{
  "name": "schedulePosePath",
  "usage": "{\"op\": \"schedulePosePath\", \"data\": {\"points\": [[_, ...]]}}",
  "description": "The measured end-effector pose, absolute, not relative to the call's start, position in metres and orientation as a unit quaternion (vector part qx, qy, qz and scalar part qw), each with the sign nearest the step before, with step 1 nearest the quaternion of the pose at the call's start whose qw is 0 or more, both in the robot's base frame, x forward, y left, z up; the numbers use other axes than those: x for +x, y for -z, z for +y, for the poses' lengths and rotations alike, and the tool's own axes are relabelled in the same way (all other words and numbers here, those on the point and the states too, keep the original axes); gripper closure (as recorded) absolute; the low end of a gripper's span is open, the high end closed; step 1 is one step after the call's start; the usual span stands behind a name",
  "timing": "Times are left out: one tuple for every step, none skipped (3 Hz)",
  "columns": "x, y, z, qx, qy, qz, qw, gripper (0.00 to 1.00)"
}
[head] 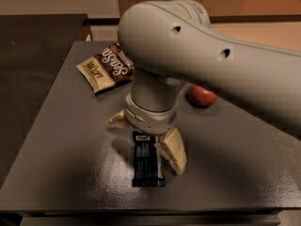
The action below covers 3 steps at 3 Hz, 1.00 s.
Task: Move rxbar blueberry near apple
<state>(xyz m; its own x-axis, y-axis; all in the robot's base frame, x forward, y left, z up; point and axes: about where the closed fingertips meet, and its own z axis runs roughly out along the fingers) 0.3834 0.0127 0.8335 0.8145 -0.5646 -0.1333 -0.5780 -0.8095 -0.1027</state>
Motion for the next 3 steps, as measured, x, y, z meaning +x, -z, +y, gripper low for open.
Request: {"op": "schedulePosePath", "data": {"points": [[0.383,-0.8287,0.012,-0.955,-0.045,0.288,0.061,0.18],[0.3828,-0.8279,0.012,-0.958,-0.043,0.28,0.054,0.41],[0.3844,-0.8322,0.0132,-0.959,-0.04,0.275,0.052,0.64]]}}
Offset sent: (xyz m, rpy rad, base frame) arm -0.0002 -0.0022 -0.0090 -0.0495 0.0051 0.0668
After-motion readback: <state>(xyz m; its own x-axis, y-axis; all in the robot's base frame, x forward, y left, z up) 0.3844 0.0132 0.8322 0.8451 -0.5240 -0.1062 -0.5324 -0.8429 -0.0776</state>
